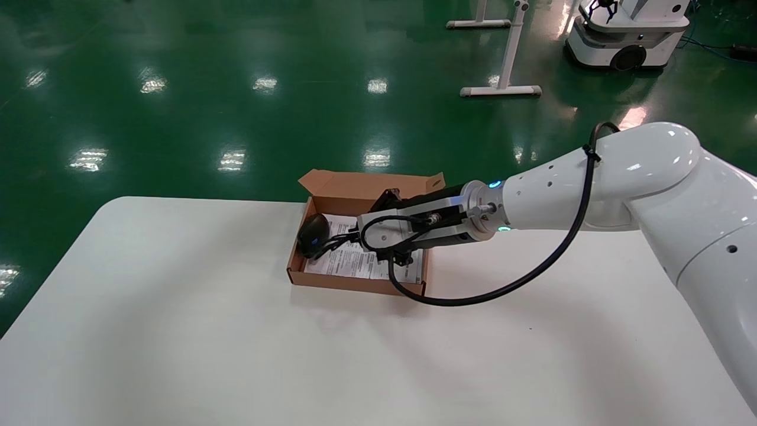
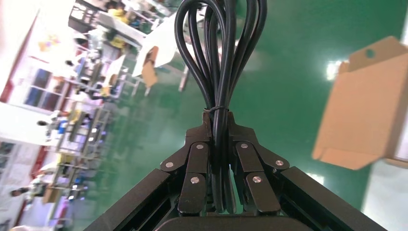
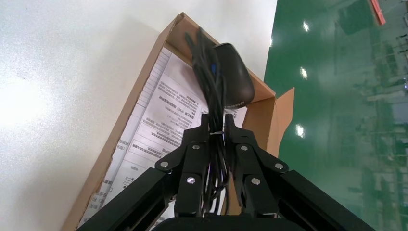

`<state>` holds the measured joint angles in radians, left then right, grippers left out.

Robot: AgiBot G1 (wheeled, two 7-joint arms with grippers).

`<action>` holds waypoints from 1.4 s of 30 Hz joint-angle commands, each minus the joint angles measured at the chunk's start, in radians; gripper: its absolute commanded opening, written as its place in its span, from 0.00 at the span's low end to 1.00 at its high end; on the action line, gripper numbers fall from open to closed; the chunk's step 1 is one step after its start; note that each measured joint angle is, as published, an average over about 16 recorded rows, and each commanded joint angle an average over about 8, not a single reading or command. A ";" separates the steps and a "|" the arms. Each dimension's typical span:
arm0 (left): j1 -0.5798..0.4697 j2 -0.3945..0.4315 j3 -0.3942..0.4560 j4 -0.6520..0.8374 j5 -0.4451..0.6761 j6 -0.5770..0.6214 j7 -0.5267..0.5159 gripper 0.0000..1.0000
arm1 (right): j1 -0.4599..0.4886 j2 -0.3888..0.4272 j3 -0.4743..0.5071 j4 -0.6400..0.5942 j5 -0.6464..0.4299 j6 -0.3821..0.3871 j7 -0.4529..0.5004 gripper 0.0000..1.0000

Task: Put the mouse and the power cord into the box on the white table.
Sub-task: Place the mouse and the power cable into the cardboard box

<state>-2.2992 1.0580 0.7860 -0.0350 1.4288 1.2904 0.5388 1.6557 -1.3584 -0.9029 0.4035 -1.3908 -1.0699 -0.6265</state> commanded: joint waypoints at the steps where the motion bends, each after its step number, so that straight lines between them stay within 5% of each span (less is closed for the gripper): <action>1: 0.005 0.001 0.006 0.003 0.007 0.015 -0.003 0.00 | 0.001 0.001 -0.010 0.002 0.008 0.004 0.002 1.00; 26: 0.115 0.115 0.031 0.010 0.041 0.037 -0.011 0.00 | 0.156 0.117 0.022 -0.139 0.134 -0.060 -0.021 1.00; 42: 0.351 0.255 0.029 0.028 0.038 -0.005 0.017 0.00 | 0.249 0.332 -0.002 -0.174 0.077 -0.107 0.018 1.00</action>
<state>-1.9518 1.3058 0.8188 -0.0158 1.4709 1.2854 0.5570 1.8998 -1.0351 -0.9024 0.2347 -1.3084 -1.1755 -0.6085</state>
